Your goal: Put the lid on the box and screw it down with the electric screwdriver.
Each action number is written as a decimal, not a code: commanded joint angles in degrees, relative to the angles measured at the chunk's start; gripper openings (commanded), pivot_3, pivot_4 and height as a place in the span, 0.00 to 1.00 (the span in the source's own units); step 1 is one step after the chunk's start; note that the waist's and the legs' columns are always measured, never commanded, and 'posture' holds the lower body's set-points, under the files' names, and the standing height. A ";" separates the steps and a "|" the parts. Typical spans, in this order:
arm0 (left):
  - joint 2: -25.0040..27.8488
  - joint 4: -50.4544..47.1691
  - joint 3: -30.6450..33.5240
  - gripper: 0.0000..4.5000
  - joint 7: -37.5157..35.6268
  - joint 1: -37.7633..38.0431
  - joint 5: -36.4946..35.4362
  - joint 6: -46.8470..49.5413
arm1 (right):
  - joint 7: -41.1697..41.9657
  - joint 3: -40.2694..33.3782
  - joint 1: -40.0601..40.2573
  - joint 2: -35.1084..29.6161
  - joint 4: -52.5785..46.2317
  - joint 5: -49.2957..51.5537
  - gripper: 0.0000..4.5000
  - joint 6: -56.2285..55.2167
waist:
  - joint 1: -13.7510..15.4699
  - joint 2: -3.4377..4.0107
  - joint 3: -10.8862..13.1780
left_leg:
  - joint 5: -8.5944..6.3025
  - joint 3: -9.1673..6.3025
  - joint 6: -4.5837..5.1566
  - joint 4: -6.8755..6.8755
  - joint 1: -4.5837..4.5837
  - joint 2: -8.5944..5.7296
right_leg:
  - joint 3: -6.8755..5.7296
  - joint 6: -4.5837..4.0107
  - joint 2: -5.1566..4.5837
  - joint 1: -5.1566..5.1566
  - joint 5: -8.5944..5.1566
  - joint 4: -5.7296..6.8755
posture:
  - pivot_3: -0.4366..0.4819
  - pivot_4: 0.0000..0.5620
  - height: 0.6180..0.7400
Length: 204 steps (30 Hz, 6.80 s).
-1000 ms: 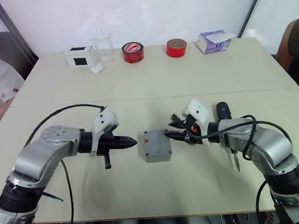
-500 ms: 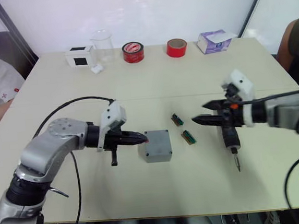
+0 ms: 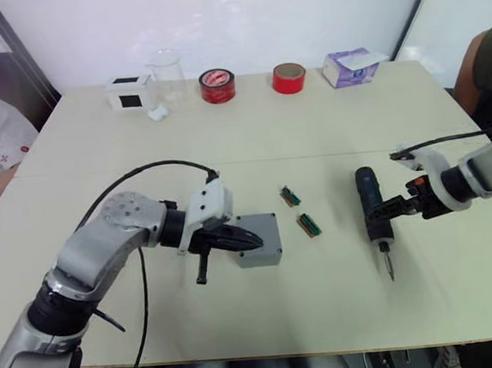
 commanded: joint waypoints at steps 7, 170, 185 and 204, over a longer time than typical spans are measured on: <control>0.98 -5.22 3.50 0.00 4.37 3.46 -2.33 3.03 | 3.38 8.05 -4.04 5.08 6.10 -9.05 1.00 0.32 | 0.06 0.00 0.00 | 0.00 -0.01 0.00 0.02 -0.05 0.00 | -0.01 0.01 -0.01 -0.04 0.01 -0.01 | 0.48 0.27 1.00; -8.69 18.12 -7.15 0.00 -0.64 0.60 16.17 -9.00 | -2.02 -16.15 39.37 41.31 -38.55 -32.36 0.41 -60.14 | 0.04 -0.50 -1.23 | 0.04 -0.03 -0.09 -0.76 1.91 0.22 | 0.05 -0.50 0.02 1.60 -0.21 -0.25 | 0.48 0.27 1.00; -9.94 19.23 -7.48 0.00 -0.42 1.04 16.24 -9.31 | -1.96 -20.97 34.31 40.62 -41.24 -27.53 0.41 -56.75 | 0.03 -0.49 -1.21 | 0.04 -0.03 -0.09 -0.82 1.87 0.23 | 0.05 -0.54 -0.04 1.54 -0.29 -0.28 | 0.48 0.27 1.00; -12.93 12.04 13.51 0.00 3.70 -0.38 -6.28 2.65 | -22.54 -41.83 -0.34 15.33 -11.42 7.89 0.41 0.32 | 0.14 -0.17 -0.77 | 0.05 -0.01 -0.09 -0.88 -0.29 -0.04 | -0.20 -0.30 -0.63 -0.55 -0.10 -0.23 | 0.48 0.27 1.00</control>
